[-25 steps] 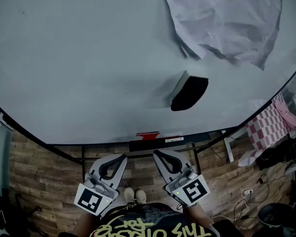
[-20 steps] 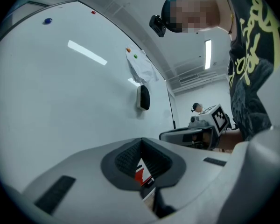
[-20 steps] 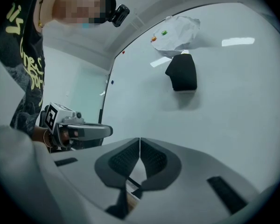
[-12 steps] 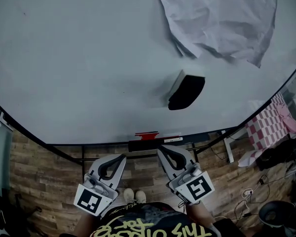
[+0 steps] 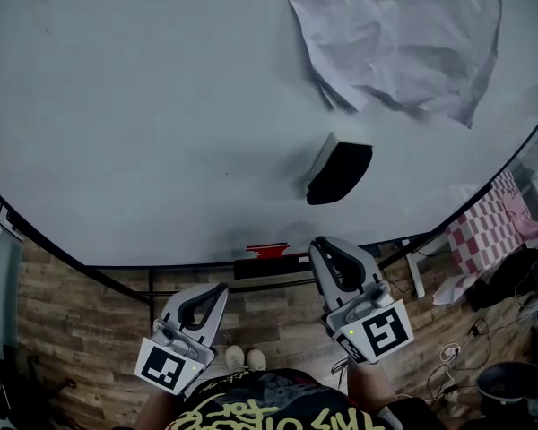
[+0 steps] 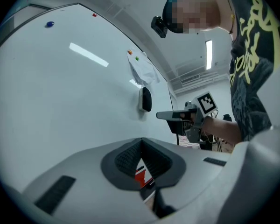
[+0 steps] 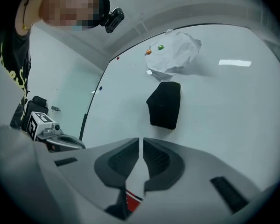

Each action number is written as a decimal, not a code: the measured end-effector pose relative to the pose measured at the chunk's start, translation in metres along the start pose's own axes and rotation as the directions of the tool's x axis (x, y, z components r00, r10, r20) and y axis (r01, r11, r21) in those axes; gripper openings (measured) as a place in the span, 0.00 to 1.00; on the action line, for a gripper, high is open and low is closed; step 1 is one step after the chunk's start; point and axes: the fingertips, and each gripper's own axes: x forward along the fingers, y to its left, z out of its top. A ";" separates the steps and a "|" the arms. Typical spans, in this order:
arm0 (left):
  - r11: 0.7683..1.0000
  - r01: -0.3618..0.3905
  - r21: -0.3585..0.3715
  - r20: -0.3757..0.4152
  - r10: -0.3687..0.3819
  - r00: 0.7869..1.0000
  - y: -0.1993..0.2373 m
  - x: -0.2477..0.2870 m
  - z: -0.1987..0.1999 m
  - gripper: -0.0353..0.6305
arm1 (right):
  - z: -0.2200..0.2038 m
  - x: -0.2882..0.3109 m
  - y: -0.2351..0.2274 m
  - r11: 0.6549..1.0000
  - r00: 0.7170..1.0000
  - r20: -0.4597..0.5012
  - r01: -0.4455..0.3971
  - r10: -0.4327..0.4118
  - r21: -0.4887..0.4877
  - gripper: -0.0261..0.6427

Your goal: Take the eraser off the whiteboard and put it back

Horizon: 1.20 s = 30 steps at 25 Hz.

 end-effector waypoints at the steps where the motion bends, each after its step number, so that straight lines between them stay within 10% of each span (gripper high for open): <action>1: 1.000 -0.001 -0.002 -0.001 0.001 1.000 0.000 0.000 0.000 0.06 | 0.005 0.000 -0.002 1.000 1.000 0.010 0.001 -0.001 -0.005 0.06; 15: 1.000 0.005 0.000 -0.009 -0.005 1.000 0.000 0.002 -0.004 0.06 | 0.056 0.012 -0.033 0.988 0.985 0.123 0.129 -0.118 -0.082 0.39; 30: 1.000 -0.009 0.021 -0.019 0.009 1.000 0.002 -0.007 -0.005 0.06 | 0.074 0.020 -0.053 0.964 0.954 0.180 0.255 -0.238 -0.076 0.45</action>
